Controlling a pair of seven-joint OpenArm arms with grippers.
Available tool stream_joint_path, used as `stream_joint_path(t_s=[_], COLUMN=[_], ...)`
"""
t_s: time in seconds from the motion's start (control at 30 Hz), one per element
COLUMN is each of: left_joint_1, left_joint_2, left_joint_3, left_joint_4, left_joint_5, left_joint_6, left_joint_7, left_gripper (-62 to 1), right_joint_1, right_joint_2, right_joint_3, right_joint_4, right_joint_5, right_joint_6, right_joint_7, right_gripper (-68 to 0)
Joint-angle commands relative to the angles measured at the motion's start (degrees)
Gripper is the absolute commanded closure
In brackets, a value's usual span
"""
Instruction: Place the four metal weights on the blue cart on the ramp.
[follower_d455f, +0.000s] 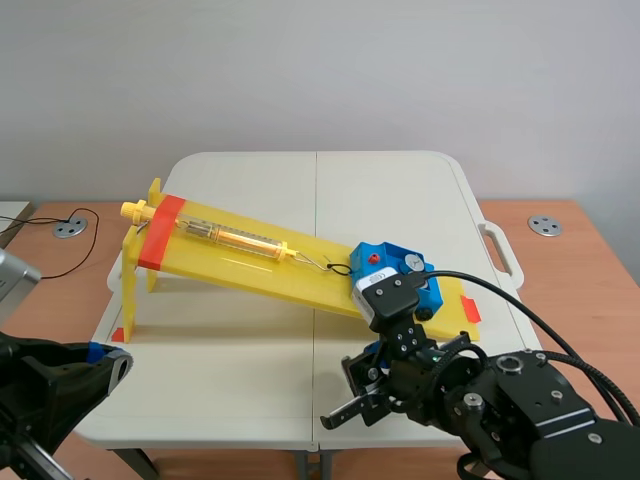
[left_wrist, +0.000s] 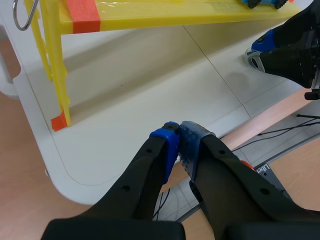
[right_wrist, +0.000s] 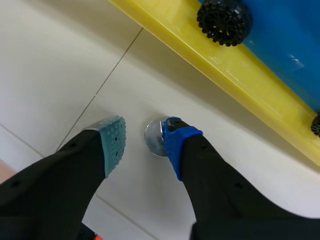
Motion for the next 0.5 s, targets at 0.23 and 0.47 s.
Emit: stream_joint_path(t_s=[0.23, 0.47], left_joint_1=[-0.48, -0.48], left_joint_2=[0.59, 0.59], left_joint_3=[-0.96, -0.96], left_joint_4=[4.02, 4.02], left_joint_5=[-3.76, -3.76], left_joint_6=[-1.03, -1.03], left_joint_7=[-4.42, -4.42], left_gripper=[-3.8, -3.8], right_joint_1=[5.16, 5.31], right_joint_2=[-0.17, -0.17], right_joint_3=[-0.31, -0.31], right_joint_4=[0.02, -0.48], right_joint_5=[1.27, 1.25], right_joint_6=[-3.65, -4.26], right_joint_7=[6.43, 6.21], right_gripper=[-11.3, -0.7])
